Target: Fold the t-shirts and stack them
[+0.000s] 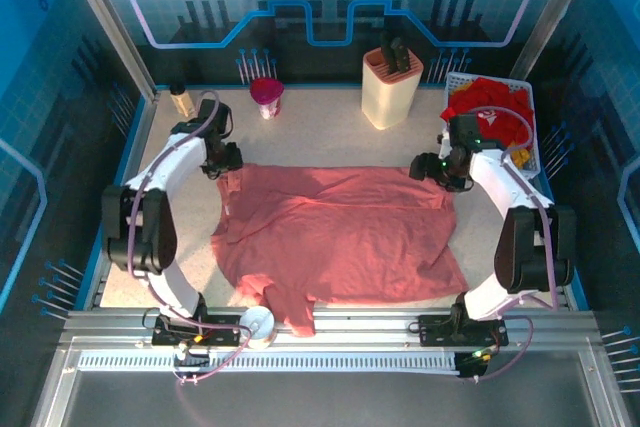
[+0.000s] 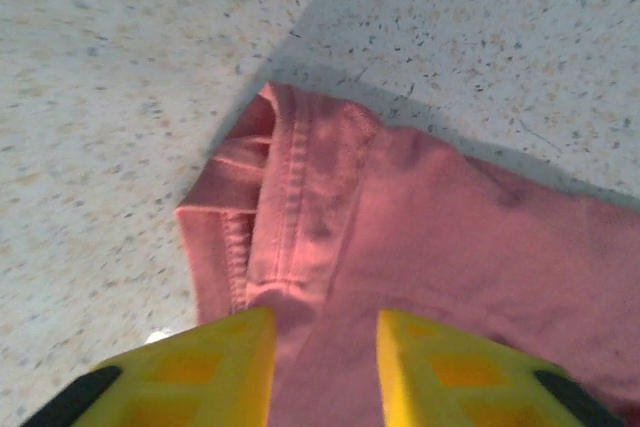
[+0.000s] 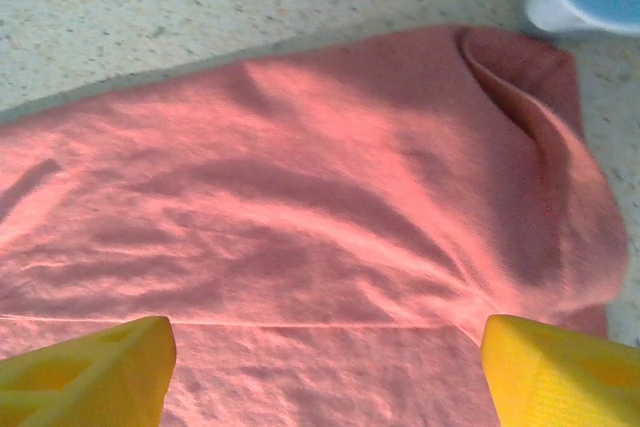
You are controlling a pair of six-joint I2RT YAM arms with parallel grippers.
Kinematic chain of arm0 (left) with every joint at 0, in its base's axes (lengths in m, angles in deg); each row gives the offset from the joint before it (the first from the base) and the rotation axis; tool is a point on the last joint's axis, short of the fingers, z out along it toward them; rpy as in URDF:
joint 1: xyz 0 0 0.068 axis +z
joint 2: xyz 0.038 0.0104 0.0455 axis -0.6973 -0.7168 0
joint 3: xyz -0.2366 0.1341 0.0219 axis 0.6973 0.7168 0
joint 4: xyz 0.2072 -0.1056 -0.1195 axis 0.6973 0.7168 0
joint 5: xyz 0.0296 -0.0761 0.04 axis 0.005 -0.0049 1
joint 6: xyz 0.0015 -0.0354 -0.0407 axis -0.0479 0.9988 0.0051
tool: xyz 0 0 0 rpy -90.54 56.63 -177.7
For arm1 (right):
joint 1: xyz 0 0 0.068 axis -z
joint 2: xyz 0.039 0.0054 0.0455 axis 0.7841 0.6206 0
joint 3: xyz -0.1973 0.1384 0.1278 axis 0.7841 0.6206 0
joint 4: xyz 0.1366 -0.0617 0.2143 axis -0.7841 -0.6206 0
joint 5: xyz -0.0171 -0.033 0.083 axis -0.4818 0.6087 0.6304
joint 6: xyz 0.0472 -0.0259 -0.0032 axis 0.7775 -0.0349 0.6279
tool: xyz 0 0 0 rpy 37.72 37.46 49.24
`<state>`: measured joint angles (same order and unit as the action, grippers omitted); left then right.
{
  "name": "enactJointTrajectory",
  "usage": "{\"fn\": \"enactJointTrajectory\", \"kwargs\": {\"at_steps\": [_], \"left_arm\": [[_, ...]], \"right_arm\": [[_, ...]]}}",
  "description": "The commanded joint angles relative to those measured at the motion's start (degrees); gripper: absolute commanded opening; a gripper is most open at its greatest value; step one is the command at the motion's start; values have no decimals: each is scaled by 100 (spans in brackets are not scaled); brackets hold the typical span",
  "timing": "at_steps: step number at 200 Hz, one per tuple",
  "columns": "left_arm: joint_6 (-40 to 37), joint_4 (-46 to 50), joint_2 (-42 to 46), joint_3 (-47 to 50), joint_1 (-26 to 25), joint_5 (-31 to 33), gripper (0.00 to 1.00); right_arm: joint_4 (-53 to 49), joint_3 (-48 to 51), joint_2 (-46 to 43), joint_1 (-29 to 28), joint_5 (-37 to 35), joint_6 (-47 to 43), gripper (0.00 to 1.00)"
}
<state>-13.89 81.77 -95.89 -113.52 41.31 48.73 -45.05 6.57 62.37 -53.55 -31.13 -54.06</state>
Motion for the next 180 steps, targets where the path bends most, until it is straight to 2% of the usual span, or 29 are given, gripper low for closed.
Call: {"fn": "enactJointTrajectory", "kwargs": {"at_steps": [1, 27, 42, 82, 119, 180], "left_arm": [[57, -108, -515, -483, 53, -641, 28], [311, -81, -1117, -768, 52, -1154, 12], [339, 90, -1423, -882, 52, -1284, 8], [144, 714, -2043, -1190, 93, -1091, 7], [74, 1524, -2549, -1830, 395, -1116, 7], [-234, 2234, -2915, -2515, 850, -450, 8]], "right_arm": [[85, -461, 497, -160, -31, -203, 81], [93, -853, 1081, -283, 36, -297, 75], [-75, -1120, 1446, -349, 57, -347, 73], [-399, -1501, 2133, -521, -57, -418, 71], [-637, -1828, 2574, -639, -17, -471, 69], [-772, -2214, 2906, -1121, 119, -249, 69]]}}
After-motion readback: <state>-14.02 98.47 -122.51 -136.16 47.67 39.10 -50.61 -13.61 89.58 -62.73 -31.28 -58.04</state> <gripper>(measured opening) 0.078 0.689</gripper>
